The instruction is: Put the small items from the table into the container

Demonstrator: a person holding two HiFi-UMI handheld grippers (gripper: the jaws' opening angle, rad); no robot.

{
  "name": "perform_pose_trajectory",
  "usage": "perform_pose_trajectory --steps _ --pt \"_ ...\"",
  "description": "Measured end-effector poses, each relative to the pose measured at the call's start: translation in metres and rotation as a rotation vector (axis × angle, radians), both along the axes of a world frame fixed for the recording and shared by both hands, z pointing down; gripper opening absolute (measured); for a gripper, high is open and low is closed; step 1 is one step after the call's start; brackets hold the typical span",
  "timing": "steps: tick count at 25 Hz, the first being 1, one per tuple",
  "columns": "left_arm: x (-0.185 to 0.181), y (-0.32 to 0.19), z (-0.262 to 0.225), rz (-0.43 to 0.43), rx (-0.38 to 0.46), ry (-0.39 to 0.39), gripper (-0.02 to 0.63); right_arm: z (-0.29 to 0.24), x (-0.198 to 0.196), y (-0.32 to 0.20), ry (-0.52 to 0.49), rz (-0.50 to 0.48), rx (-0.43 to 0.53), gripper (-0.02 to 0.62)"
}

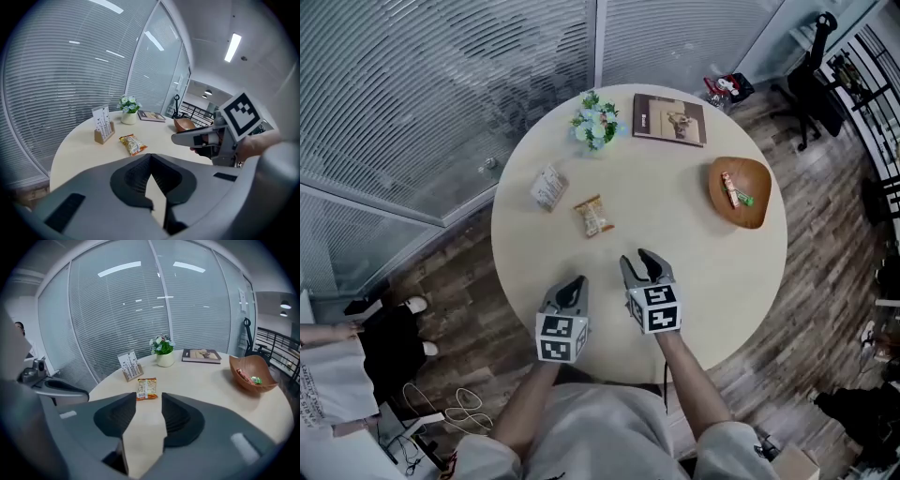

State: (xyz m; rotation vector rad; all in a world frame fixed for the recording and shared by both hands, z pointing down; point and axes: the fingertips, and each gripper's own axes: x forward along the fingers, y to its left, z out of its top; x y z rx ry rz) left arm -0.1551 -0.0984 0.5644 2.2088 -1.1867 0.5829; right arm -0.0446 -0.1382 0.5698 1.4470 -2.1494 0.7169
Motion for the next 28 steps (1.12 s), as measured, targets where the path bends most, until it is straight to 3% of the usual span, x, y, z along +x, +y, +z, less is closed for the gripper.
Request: perform_pose_trajectory --steps 3,10,14,18,21,28 --pt "-0.024 -0.006 0.004 -0.005 -0.009 -0.003 0.006 0.021 -0.026 -0.029 0.024 -0.009 -0.025 0.245" --pt "-0.076 -0.012 0.009 -0.022 -0.034 -0.016 0.006 0.071 -0.067 -0.096 0.074 0.002 -0.116 0.329" --pt "-0.1 -0.01 0.018 -0.042 -0.056 -0.02 0.006 0.098 -0.065 -0.116 0.133 0.055 -0.178 0.327" --pt "-0.12 -0.013 0.025 -0.062 -0.073 -0.031 0.006 0.123 -0.064 -0.118 0.196 0.047 -0.259 0.321" --pt "-0.126 -0.015 0.03 -0.069 -0.085 -0.034 0.006 0.13 -0.067 -0.113 0.217 0.012 -0.294 0.223" --pt "-0.109 -0.014 0.028 -0.04 -0.083 -0.036 0.006 0.12 -0.061 -0.109 0.156 -0.005 -0.276 0.172"
